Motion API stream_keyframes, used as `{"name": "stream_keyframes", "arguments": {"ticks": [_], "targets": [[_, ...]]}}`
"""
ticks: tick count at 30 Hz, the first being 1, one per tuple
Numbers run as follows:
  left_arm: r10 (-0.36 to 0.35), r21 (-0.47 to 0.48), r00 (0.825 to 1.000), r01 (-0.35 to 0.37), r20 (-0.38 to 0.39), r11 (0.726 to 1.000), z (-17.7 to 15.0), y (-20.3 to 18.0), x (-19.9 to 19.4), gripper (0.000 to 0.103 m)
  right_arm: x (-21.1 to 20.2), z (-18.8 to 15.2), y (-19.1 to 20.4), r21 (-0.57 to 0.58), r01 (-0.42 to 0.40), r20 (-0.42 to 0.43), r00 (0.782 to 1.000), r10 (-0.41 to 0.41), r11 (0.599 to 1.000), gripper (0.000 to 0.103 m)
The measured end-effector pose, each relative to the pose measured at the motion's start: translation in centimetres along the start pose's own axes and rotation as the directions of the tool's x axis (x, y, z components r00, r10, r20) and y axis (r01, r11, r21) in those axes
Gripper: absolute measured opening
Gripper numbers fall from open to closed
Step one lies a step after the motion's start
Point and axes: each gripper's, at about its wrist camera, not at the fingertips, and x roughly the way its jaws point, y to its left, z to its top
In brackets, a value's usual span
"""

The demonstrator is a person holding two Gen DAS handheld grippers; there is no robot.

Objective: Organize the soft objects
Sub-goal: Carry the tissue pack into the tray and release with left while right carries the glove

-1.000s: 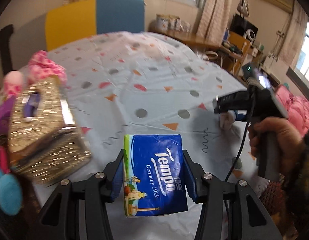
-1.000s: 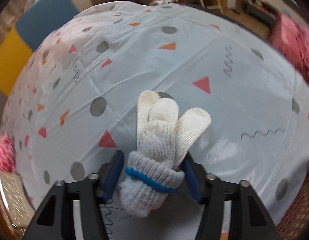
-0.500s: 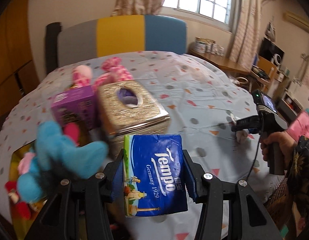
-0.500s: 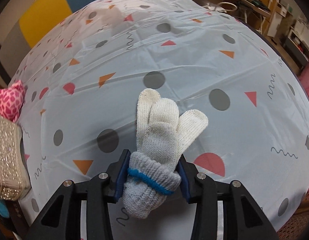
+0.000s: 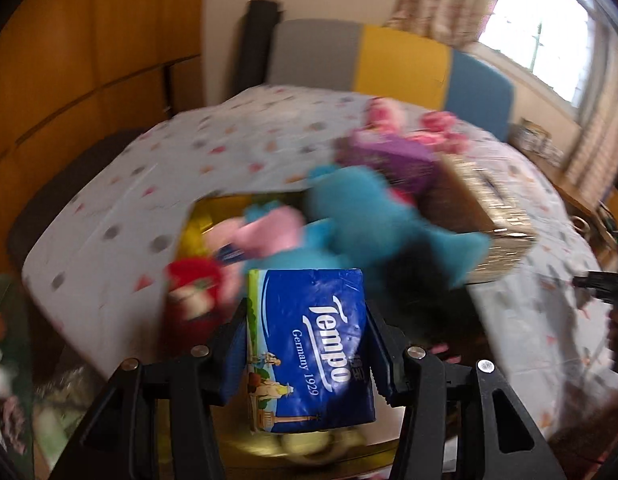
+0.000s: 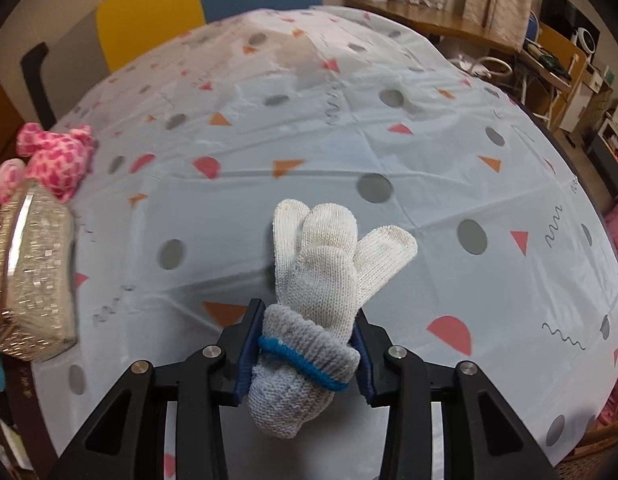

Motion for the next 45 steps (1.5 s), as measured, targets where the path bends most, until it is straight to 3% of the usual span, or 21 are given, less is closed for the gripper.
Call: {"name": "stream_keyframes", "arguments": {"ticks": [6, 11, 15, 19, 23, 27, 30, 34, 39, 45], "targets": [[0.062, -0.075, 0.997, -0.065, -0.040, 0.995, -2.3, 4.8, 1.4, 0.053, -5.2, -1.3, 4.3, -0.087, -0.098, 0.114, 0.988, 0.108, 0.991, 0.040], [0.084, -0.110, 0.993, -0.093, -0.080, 0.990, -3.7, 5.8, 2.8, 0.077, -10.7, -2.5, 10.0, -0.224, -0.235, 0.181, 0.944, 0.277, 0.946, 0.040], [0.089, -0.133, 0.995, -0.094, -0.045, 0.987, -3.9, 6.0, 1.9, 0.083, -13.5, -4.6, 16.5, -0.359, -0.374, 0.135, 0.886, 0.444, 0.855, 0.040], [0.150, -0.146, 0.989, -0.147, 0.016, 0.978, -3.4, 6.0, 0.1, 0.094, -14.3, -8.1, 24.5, -0.471, -0.515, 0.004, 0.810, 0.586, 0.716, 0.040], [0.232, -0.186, 0.970, -0.216, 0.071, 0.959, -3.0, 6.6, -1.9, 0.100, -13.3, -11.8, 31.4, -0.539, -0.586, -0.139, 0.770, 0.623, 0.604, 0.040], [0.287, -0.237, 0.953, -0.258, 0.096, 0.937, -2.7, 7.7, -3.5, 0.103, -11.5, -15.2, 37.0, -0.574, -0.626, -0.249, 0.748, 0.615, 0.528, 0.040], [0.310, -0.265, 0.945, -0.274, 0.102, 0.924, -2.8, 8.4, -4.3, 0.103, -9.8, -17.1, 40.1, -0.597, -0.630, -0.305, 0.751, 0.586, 0.497, 0.040], [0.329, -0.279, 0.940, -0.293, 0.090, 0.914, -3.0, 8.9, -4.7, 0.103, -7.4, -19.2, 42.3, -0.625, -0.614, -0.355, 0.773, 0.525, 0.482, 0.041], [0.331, -0.283, 0.940, -0.296, 0.081, 0.912, -3.2, 9.0, -4.7, 0.103, -4.9, -20.3, 43.0, -0.634, -0.575, -0.355, 0.810, 0.467, 0.517, 0.047], [0.328, -0.272, 0.941, -0.295, 0.082, 0.916, -3.1, 8.4, -4.8, 0.103, -5.1, -20.2, 41.8, -0.607, -0.597, -0.351, 0.793, 0.497, 0.524, 0.050]]}}
